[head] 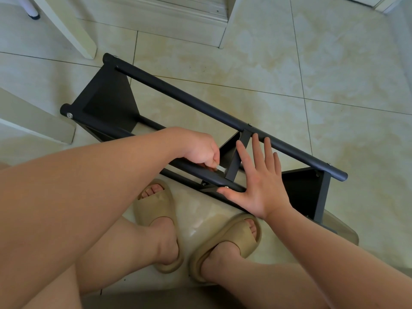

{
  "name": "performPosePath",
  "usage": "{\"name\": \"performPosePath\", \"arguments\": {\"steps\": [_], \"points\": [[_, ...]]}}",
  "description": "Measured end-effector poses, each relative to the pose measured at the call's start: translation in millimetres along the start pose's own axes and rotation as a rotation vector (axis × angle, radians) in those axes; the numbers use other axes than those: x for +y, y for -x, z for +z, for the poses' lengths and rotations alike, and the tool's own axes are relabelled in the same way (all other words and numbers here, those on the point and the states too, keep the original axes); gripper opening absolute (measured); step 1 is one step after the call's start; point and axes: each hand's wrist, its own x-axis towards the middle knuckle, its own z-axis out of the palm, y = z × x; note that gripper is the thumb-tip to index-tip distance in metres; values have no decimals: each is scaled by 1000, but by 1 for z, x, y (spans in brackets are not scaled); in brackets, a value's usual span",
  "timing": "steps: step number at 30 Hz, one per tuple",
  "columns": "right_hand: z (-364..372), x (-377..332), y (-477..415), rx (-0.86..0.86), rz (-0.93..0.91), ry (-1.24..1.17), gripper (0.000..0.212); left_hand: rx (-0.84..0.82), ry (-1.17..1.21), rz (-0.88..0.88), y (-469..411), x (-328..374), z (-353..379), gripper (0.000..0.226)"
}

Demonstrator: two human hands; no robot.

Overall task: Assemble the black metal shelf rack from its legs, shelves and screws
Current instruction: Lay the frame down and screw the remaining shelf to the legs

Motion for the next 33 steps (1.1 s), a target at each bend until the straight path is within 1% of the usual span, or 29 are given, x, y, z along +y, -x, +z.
{"name": "performPosePath", "arguments": {"steps": [4,7,10,12,14,18,20,25,28,30,33], "points": [[0,-1,0,5,-2,-9,113,-50,-84,2,-2,1,0,26],[1,0,0,9,-4,-11,113,-51,-76,8,-3,0,-1,26],[0,0,0,10,-4,-10,113,6,-7,21,0,-3,-6,24],[0,0,-1,11,-4,-11,113,55,26,32,2,-3,-9,16],[0,0,-1,11,-4,-17,113,98,0,61,1,-1,-10,7],[-1,0,-2,12,0,-24,113,133,-78,96,-3,6,-5,9],[-1,0,-3,10,-1,-18,113,110,-12,72,-5,8,-3,10],[-1,1,-3,23,-10,-28,113,99,452,-53,-10,15,7,18],[0,1,-4,26,-14,-31,113,119,635,-59,-13,15,9,17],[0,1,-5,23,-10,-27,113,154,651,-14,-15,11,9,21],[-1,1,-5,19,-5,-27,113,230,574,59,-19,6,12,25]]}}
